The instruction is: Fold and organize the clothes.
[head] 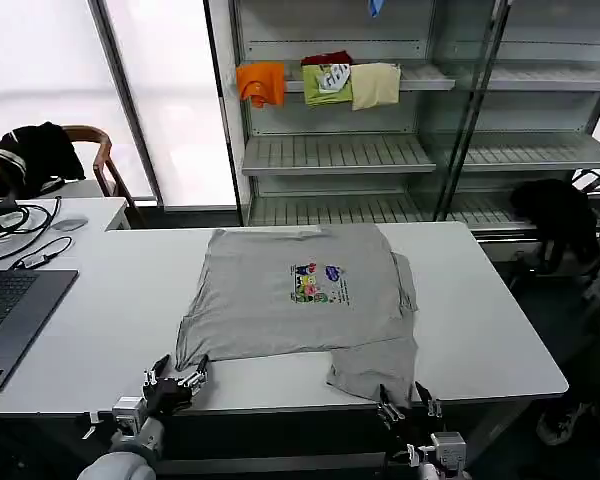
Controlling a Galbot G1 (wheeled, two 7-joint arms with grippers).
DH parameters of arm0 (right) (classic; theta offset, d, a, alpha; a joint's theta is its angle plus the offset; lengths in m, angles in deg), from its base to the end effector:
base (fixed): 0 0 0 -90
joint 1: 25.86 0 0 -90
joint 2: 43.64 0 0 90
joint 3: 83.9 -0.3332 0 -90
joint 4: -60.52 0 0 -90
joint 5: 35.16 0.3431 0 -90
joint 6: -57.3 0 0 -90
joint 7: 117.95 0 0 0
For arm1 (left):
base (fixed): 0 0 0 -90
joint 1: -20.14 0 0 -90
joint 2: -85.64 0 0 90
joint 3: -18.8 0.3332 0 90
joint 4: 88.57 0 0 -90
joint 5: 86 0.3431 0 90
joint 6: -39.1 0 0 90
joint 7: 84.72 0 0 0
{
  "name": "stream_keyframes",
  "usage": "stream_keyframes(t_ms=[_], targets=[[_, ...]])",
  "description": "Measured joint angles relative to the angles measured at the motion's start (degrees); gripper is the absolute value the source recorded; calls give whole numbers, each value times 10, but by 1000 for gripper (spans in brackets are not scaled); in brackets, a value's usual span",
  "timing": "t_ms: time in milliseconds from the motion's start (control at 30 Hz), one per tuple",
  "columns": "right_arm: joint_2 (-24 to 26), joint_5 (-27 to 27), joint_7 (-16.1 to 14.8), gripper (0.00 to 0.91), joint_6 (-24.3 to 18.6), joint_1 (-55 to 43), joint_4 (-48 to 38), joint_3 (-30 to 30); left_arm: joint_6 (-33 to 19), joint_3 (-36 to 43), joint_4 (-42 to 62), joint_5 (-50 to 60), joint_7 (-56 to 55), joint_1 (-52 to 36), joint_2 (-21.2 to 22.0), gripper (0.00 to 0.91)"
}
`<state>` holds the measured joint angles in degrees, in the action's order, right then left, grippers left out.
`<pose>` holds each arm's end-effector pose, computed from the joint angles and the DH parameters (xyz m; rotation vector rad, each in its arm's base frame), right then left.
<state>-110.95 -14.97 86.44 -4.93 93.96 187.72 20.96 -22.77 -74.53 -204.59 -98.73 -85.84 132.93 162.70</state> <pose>0.1580 0.0162 -0.2555 0.0676 -2.6670 0.0692 0.2164 0.0584 -0.2797 -0.0345 -2.7082 -0.0318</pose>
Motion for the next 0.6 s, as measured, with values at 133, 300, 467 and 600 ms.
stream_keyframes(t_ms=[133,300,467,600], targets=[[0,5,0,0,-10,-1,-5,1,0,1,-2,1,-1,1,1,20],[-1,9,0,0,-19,-1,-7,2,-4,0,-2,1,-2,4,2,20],[-3,8,-1,0,-28,0,-7,3,-6,0,-4,1,-2,6,4,20],[-5,6,-5,0,-32,0,-5,0,-7,2,-5,1,-2,5,6,20]])
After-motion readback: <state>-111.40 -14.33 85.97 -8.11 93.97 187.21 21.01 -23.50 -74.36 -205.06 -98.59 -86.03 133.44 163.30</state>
